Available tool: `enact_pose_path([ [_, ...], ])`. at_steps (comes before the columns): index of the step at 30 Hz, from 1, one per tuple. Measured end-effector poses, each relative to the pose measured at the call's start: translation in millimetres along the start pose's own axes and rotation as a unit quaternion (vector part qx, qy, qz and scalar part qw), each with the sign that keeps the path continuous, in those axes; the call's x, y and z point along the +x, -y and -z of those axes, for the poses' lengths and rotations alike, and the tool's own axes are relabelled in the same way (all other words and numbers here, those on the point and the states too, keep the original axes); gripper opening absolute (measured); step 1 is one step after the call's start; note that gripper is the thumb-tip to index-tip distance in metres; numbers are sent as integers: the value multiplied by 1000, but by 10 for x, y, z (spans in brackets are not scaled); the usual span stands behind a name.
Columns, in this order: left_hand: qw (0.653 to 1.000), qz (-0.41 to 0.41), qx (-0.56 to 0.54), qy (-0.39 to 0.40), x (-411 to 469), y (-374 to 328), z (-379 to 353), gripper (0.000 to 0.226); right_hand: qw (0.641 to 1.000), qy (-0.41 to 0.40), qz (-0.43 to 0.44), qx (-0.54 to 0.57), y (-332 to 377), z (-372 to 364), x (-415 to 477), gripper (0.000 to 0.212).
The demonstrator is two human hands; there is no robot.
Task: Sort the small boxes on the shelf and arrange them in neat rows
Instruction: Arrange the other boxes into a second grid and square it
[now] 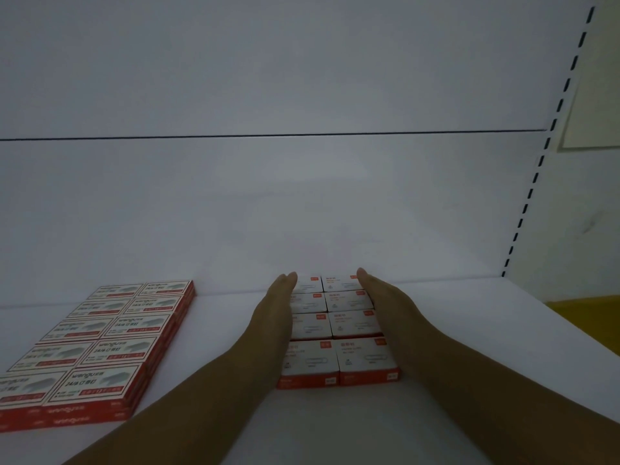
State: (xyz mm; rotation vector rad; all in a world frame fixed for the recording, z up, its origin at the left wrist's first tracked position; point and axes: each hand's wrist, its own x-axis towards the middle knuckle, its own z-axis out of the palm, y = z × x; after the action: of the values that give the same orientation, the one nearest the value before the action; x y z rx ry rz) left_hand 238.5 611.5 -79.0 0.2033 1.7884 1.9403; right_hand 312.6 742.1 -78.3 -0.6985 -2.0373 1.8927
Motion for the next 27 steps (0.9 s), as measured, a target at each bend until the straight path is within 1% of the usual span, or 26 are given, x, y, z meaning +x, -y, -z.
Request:
enact_pose_path([
  [3, 999, -21, 20, 21, -37, -4, 22, 51, 1000, 9, -3, 12, 29, 10, -34, 48],
  [5, 998, -35, 31, 28, -57, 7, 26, 51, 1000, -6, 6, 3, 19, 7, -38, 49],
  [7, 997, -64, 43, 29, -66, 24, 33, 48, 1000, -21, 22, -7, 7, 2, -44, 49],
  [10, 992, -113, 59, 11, -52, 34, 31, 41, 999, -24, 24, 20, -4, 11, -48, 48],
  [12, 986, -137, 97, 8, -65, 51, 47, 38, 999, -18, 20, 33, 1, 15, -55, 49],
  [13, 982, -146, 116, 22, -69, 62, 68, 39, 999, -14, 30, 24, 0, 21, -54, 50],
  [14, 977, -152, 142, 46, -65, 60, 98, 43, 999, -4, 48, -7, 2, 36, -52, 53],
  [15, 968, -155, 180, 75, -42, 38, 142, 54, 996, 19, 65, -63, 14, 72, -60, 63],
  [16, 954, -152, 236, 104, 5, 5, 175, 71, 986, 54, 76, -139, 32, 128, -77, 79],
  [17, 931, -147, 310, 127, 62, -37, 170, 89, 967, 92, 82, -224, 56, 200, -96, 96],
  [18, 896, -141, 397, 140, 98, -83, 160, 105, 936, 130, 81, -316, 78, 276, -120, 110],
  [19, 852, -133, 487, 142, 127, -114, 146, 118, 894, 167, 75, -408, 83, 351, -141, 118],
  [20, 800, -129, 568, 143, 128, -109, 150, 124, 846, 195, 64, -492, 71, 417, -155, 123],
  [21, 750, -146, 628, 152, 113, -67, 186, 122, 802, 212, 50, -556, 52, 468, -164, 126],
  [22, 713, -171, 659, 170, 82, -9, 254, 123, 776, 216, 35, -592, 39, 496, -176, 129],
  [23, 690, -187, 673, 188, 15, 29, 321, 125, 764, 210, 25, -609, 30, 507, -187, 132],
  [25, 666, -187, 698, 184, -152, 10, 438, 129, 764, 181, 41, -619, 33, 512, -204, 136],
  [27, 661, -191, 711, 147, -215, -117, 443, 124, 766, 150, 74, -621, 72, 517, -243, 132],
])
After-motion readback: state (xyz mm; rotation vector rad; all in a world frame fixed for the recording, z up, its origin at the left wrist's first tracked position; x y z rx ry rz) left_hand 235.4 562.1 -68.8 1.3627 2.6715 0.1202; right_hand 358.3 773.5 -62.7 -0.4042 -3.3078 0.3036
